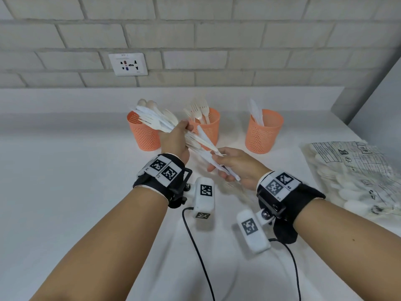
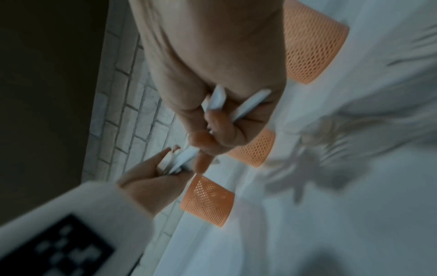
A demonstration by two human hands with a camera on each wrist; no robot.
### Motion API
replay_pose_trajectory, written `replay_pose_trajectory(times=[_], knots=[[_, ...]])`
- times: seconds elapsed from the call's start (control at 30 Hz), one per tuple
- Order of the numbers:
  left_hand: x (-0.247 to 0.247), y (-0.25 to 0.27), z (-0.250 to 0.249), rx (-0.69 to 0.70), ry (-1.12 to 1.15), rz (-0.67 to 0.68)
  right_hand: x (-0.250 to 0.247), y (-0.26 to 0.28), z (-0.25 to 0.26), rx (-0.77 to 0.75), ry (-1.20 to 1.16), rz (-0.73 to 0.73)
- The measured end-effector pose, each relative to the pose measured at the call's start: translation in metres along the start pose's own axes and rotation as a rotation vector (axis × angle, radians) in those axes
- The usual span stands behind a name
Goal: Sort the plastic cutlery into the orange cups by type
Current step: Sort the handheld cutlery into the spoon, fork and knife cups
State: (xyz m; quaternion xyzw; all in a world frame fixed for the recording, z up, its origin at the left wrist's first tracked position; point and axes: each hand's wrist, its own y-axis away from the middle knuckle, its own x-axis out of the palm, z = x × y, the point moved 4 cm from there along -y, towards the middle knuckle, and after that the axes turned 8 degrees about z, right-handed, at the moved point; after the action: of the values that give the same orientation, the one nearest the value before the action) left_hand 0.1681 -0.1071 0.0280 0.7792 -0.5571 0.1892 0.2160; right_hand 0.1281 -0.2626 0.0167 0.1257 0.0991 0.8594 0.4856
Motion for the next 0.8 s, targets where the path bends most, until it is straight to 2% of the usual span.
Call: replay_pose_trajectory(times=[0.17, 0.4, 0.5, 0.63, 0.7, 0.8], knots=[[-0.01, -0.009, 0.0, 0.043, 0.033, -0.049, -0.015, 0.006, -0.002, 0.087, 0.033, 0.102], [0.009, -0.006, 0.012, 0.01, -0.013, 0.056, -0.003, -0.003, 0.0, 0.08, 0.28, 0.176], [0.002, -0.013, 0.006, 0.013, -0.011, 0.022, -0.018, 0.003, 0.001, 0.115, 0.391, 0.198], [-0.011, -0.019, -0.005, 0.052, 0.045, -0.068, -0.049, 0.016, -0.001, 0.235, 0.429, 0.241], [-0.016, -0.022, -0.007, 0.074, 0.081, -0.106, -0.061, 0.019, -0.001, 0.253, 0.427, 0.219], [-0.017, -0.022, -0.006, 0.085, 0.074, -0.119, -0.069, 0.017, 0.004, 0.176, 0.37, 0.1]])
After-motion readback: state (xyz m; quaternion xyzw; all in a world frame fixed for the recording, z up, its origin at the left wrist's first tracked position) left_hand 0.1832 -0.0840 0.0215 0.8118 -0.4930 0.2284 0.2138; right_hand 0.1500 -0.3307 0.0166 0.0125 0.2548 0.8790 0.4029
